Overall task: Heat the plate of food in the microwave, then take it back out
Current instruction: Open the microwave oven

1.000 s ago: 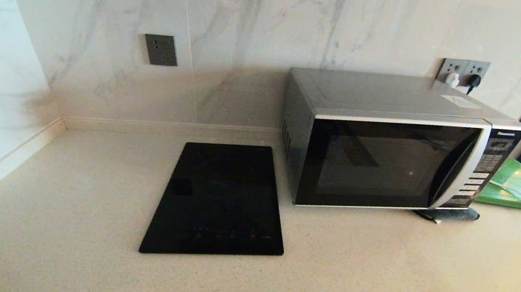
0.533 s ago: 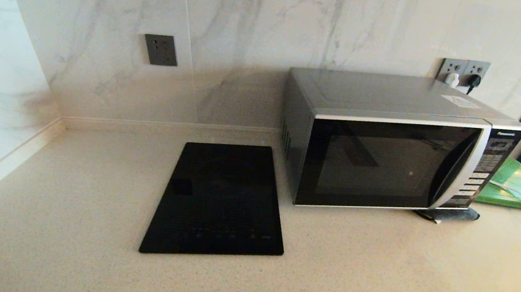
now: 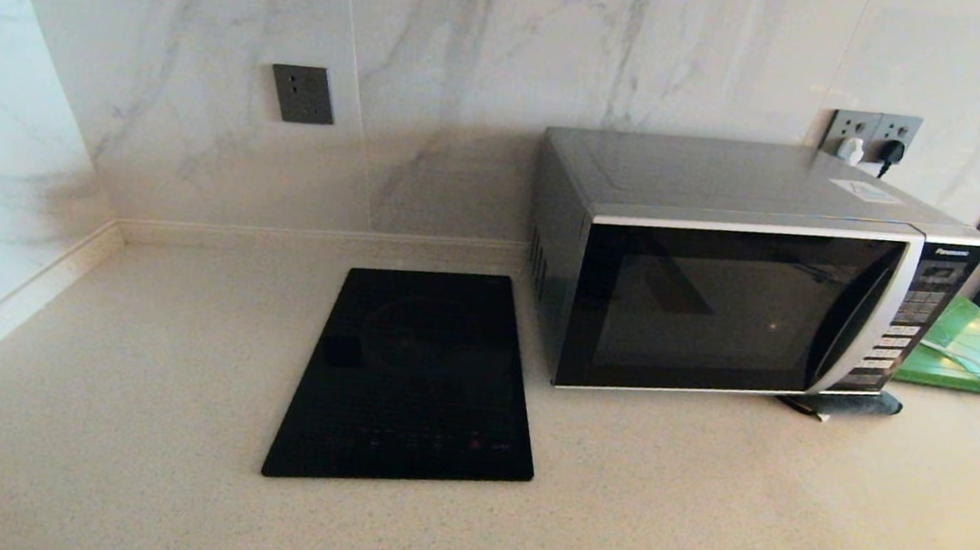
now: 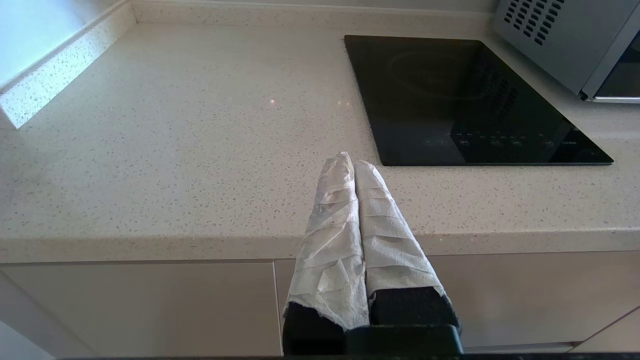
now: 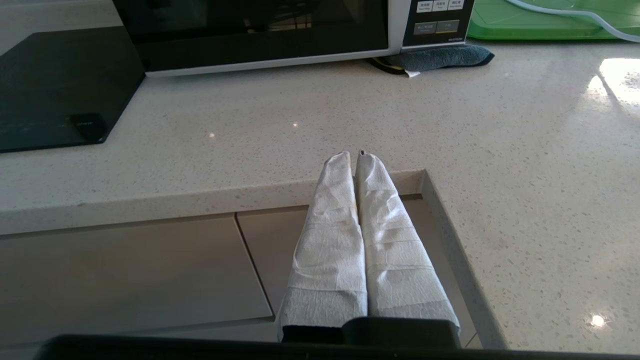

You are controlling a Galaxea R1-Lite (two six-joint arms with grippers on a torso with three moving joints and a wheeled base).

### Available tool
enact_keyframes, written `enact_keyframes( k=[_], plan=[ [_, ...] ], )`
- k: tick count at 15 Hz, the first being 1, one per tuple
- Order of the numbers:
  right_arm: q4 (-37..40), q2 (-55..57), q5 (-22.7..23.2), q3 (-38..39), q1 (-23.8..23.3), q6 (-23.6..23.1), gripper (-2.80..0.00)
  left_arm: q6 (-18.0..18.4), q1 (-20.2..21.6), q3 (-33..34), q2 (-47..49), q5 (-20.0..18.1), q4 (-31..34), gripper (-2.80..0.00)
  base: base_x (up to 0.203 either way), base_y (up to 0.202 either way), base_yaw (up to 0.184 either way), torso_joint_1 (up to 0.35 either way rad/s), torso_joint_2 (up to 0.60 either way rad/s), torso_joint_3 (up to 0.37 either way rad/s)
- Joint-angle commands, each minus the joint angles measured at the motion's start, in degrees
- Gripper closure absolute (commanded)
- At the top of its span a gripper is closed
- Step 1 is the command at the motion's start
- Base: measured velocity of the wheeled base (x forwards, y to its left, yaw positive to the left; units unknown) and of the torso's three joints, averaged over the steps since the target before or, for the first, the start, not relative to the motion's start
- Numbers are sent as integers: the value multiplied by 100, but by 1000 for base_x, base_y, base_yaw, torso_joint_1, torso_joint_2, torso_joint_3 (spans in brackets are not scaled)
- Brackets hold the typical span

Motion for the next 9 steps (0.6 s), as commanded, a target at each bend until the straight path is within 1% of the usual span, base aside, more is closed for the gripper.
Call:
enact_keyframes(
  k=[1,9],
  plan=[
    [0,5,0,9,4,1,0,-2,2,0,9,3,-3,0,0,0,0,0,0,0],
    [0,5,0,9,1,1,0,-2,2,0,9,3,-3,0,0,0,0,0,0,0]
  ],
)
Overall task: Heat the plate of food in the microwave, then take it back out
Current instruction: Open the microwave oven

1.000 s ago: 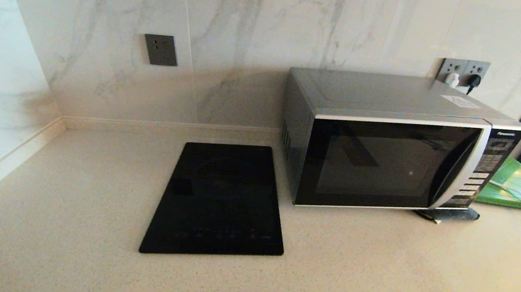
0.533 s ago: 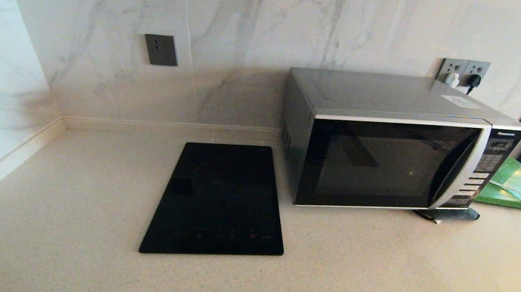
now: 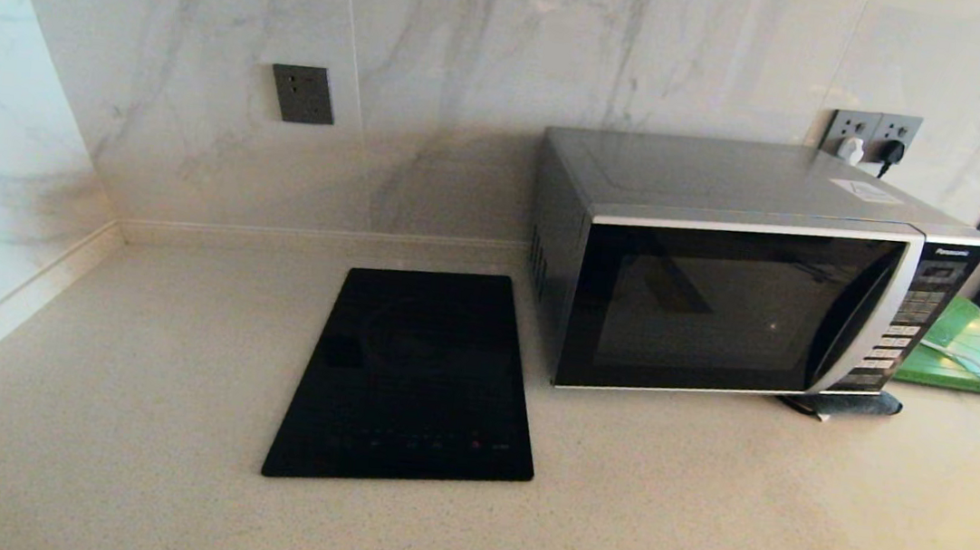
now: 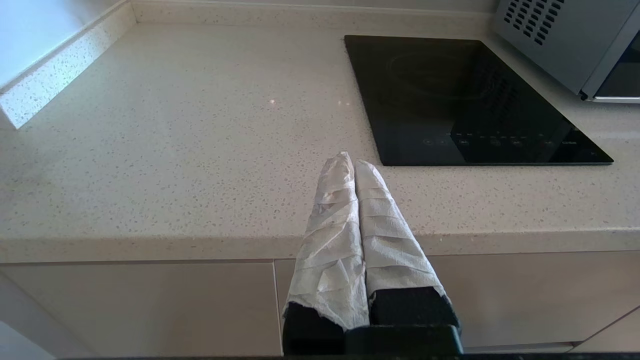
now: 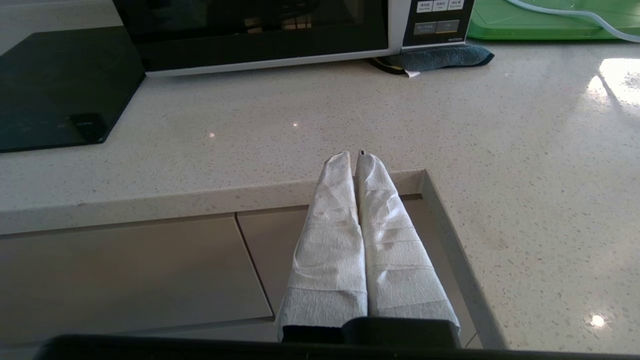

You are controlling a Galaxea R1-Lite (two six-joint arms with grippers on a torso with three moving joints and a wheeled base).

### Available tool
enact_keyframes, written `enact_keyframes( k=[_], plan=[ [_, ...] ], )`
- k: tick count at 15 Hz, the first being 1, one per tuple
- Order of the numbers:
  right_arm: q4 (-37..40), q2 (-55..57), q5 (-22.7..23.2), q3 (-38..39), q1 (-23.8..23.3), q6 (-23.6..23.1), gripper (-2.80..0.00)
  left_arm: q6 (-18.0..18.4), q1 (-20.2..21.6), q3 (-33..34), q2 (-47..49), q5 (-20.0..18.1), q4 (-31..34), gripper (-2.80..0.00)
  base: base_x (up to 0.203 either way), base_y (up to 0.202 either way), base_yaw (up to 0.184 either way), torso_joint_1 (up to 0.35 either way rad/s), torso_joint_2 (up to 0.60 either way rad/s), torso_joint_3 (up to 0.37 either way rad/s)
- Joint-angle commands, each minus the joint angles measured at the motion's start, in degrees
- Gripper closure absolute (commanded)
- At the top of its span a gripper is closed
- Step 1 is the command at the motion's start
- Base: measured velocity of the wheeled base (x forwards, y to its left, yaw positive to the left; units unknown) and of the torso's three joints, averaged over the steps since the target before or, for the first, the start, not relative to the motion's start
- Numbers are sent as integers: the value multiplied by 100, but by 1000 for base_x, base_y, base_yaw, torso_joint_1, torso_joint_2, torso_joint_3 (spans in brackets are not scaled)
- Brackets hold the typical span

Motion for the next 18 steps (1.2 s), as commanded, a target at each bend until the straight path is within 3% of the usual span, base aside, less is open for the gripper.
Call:
enact_keyframes(
  k=[1,18],
  plan=[
    [0,5,-1,9,4,3,0,-4,2,0,9,5,-2,0,0,0,0,0,0,0],
    [0,5,-1,9,4,3,0,-4,2,0,9,5,-2,0,0,0,0,0,0,0]
  ],
)
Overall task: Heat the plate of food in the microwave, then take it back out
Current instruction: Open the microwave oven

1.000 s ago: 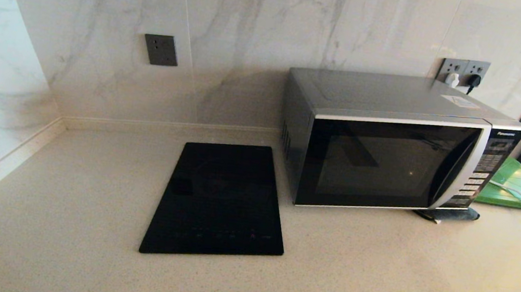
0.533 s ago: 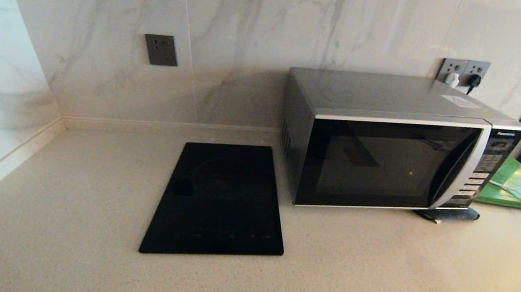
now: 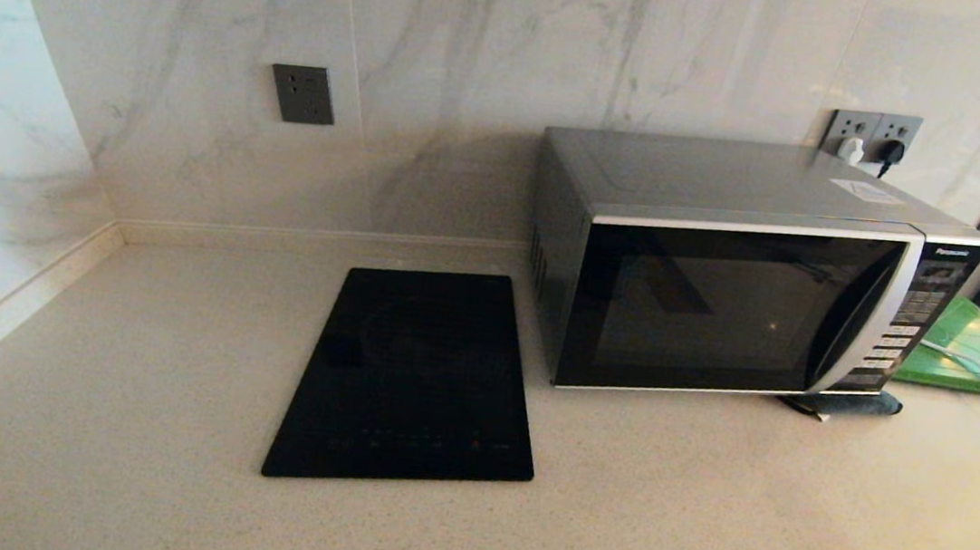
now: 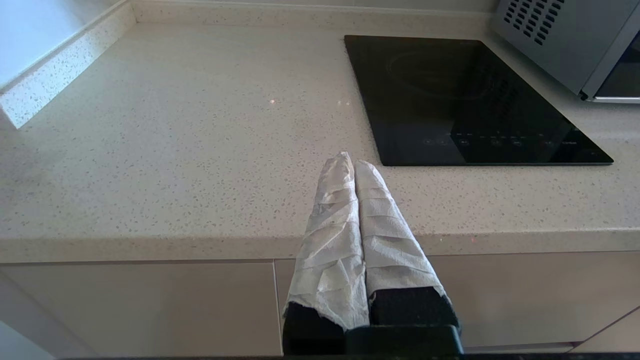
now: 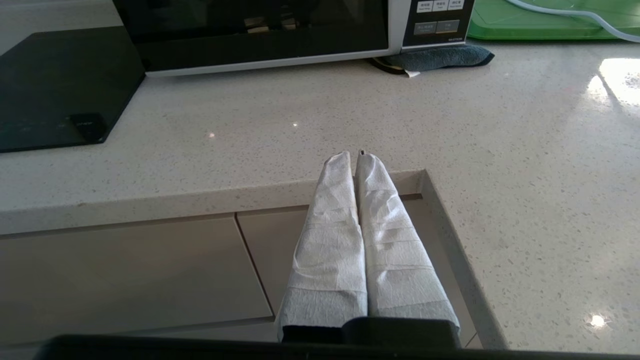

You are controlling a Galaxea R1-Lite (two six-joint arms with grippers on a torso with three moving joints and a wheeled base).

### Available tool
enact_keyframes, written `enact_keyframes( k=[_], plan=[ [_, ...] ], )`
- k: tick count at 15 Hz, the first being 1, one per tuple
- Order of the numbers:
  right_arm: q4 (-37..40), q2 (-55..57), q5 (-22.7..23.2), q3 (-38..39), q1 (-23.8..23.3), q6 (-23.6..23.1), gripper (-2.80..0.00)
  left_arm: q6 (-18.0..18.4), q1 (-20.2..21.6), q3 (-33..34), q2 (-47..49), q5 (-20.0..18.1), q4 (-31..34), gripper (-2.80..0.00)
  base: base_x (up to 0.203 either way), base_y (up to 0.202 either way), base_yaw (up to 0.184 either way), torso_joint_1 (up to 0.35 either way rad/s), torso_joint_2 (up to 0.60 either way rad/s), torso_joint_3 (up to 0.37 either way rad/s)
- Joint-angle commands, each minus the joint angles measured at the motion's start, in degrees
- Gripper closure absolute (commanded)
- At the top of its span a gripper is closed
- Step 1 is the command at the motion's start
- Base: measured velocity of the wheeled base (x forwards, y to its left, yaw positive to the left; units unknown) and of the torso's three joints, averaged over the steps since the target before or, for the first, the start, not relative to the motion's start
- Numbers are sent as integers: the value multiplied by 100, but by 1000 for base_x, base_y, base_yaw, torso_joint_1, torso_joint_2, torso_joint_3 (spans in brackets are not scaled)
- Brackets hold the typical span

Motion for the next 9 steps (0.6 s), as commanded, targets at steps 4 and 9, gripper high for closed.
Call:
enact_keyframes(
  k=[4,9],
  plan=[
    [0,5,-3,9,2,3,0,-4,2,0,9,5,-2,0,0,0,0,0,0,0],
    [0,5,-3,9,4,3,0,-4,2,0,9,5,-2,0,0,0,0,0,0,0]
  ],
)
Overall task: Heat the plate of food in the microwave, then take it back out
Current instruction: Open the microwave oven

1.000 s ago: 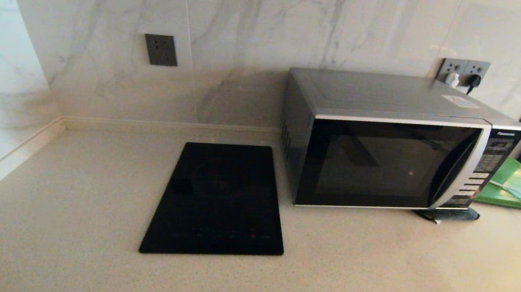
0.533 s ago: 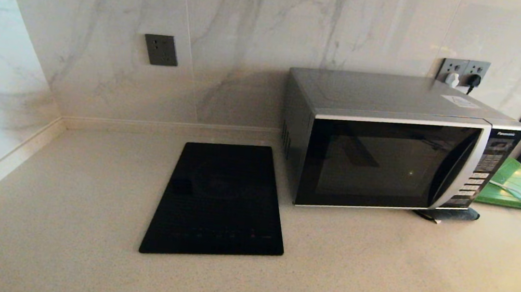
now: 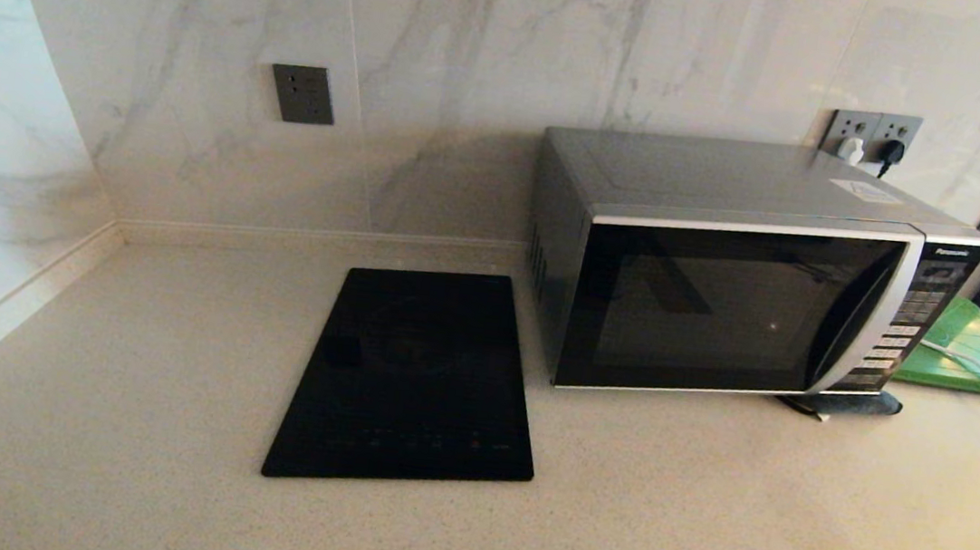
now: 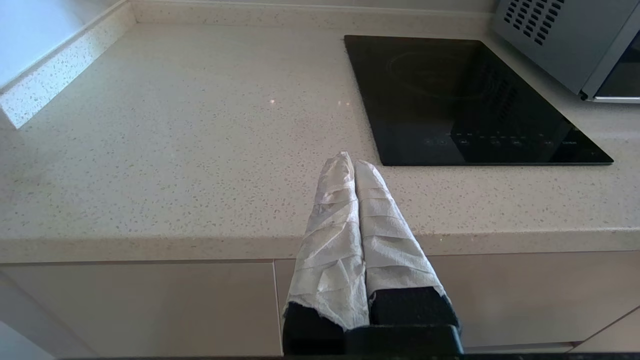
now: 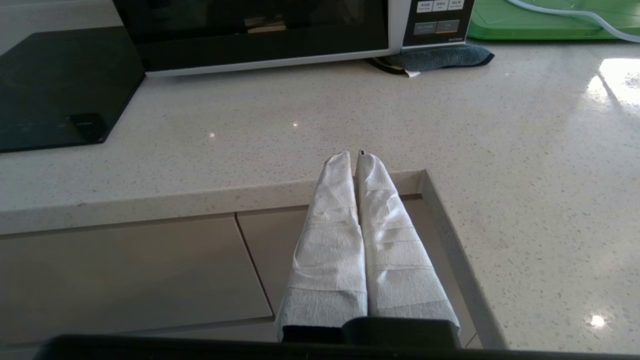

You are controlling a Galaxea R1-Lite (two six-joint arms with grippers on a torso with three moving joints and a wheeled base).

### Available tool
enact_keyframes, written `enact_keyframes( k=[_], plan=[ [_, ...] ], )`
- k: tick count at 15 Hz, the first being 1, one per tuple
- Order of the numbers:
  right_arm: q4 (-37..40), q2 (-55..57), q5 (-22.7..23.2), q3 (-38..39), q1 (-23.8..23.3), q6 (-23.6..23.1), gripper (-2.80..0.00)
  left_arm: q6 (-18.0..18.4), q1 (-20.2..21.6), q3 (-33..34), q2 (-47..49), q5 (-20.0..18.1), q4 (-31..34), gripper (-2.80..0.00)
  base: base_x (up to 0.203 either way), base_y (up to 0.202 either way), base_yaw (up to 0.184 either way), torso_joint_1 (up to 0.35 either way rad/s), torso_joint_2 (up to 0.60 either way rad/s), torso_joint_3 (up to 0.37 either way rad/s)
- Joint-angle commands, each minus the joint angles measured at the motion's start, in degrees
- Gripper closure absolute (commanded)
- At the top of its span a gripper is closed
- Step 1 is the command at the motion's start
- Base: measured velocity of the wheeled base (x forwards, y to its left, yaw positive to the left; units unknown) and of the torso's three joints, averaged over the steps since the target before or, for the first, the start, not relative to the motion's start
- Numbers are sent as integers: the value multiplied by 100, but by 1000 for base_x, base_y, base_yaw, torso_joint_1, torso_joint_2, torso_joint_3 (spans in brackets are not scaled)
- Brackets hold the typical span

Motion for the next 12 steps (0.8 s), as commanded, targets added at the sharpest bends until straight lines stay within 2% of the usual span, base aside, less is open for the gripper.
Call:
enact_keyframes(
  k=[1,12],
  plan=[
    [2,5,-2,9,-5,3,0,-2,4,0,2,5,-2,0,0,0,0,0,0,0],
    [2,5,-2,9,4,3,0,-2,4,0,9,5,-2,0,0,0,0,0,0,0]
  ],
)
